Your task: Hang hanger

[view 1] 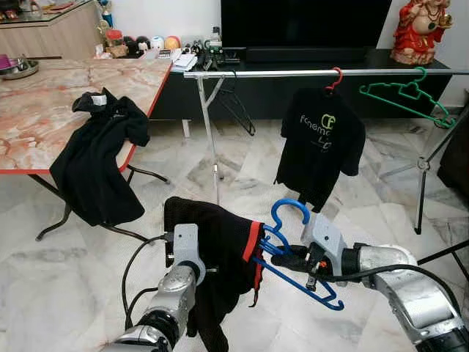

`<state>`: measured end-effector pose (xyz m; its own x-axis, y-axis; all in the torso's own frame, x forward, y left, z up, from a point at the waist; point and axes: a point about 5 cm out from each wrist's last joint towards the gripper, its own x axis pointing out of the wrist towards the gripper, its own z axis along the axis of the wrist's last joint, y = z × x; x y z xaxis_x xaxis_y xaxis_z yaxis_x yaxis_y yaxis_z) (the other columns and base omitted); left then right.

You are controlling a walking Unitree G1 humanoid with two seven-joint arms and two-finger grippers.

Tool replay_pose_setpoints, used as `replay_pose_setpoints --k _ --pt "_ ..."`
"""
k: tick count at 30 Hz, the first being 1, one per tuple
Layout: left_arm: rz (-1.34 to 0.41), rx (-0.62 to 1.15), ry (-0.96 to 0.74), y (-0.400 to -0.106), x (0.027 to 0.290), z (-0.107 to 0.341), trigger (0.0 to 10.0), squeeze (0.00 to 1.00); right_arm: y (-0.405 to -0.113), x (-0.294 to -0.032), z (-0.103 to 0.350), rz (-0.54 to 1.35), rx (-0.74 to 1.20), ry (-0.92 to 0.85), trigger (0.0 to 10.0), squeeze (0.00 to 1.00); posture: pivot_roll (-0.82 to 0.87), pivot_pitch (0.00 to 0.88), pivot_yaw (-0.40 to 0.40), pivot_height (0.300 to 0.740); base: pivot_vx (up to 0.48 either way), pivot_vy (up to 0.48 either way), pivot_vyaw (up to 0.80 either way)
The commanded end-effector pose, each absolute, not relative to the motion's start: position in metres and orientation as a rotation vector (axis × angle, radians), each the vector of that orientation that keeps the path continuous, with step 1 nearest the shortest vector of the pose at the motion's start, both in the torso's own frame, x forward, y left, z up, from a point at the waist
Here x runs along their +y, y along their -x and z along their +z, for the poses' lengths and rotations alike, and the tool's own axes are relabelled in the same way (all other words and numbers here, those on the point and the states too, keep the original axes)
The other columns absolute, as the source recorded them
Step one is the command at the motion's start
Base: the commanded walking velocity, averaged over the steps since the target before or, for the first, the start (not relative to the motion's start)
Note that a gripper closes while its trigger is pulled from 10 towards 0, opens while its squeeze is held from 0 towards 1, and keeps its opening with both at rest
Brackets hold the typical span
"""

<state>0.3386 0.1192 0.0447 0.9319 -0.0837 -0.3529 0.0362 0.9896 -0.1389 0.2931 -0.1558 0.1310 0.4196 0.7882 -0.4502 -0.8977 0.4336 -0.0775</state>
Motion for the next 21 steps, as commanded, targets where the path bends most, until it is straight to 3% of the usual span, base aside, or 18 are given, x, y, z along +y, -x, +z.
replay_pose_setpoints --k 1,5,21 --pt "-0.045 0.365 0.128 -0.339 0.124 0.045 0.0 0.0 -0.292 -0.158 0.128 1.084 0.39 0.37 0.0 0.0 -0.03 0.076 -0.012 0.74 0.0 0.0 0.0" --pt "-0.029 0.375 0.11 -0.338 0.13 0.043 0.0 0.0 -0.289 -0.172 0.111 1.067 0.491 0.484 0.0 0.0 -0.03 0.077 -0.011 0.74 0.0 0.0 0.0" --pt "-0.025 0.385 0.088 -0.335 0.134 0.039 0.0 0.0 -0.266 -0.223 0.062 0.977 0.774 0.612 0.0 0.0 -0.03 0.084 -0.009 0.74 0.0 0.0 0.0"
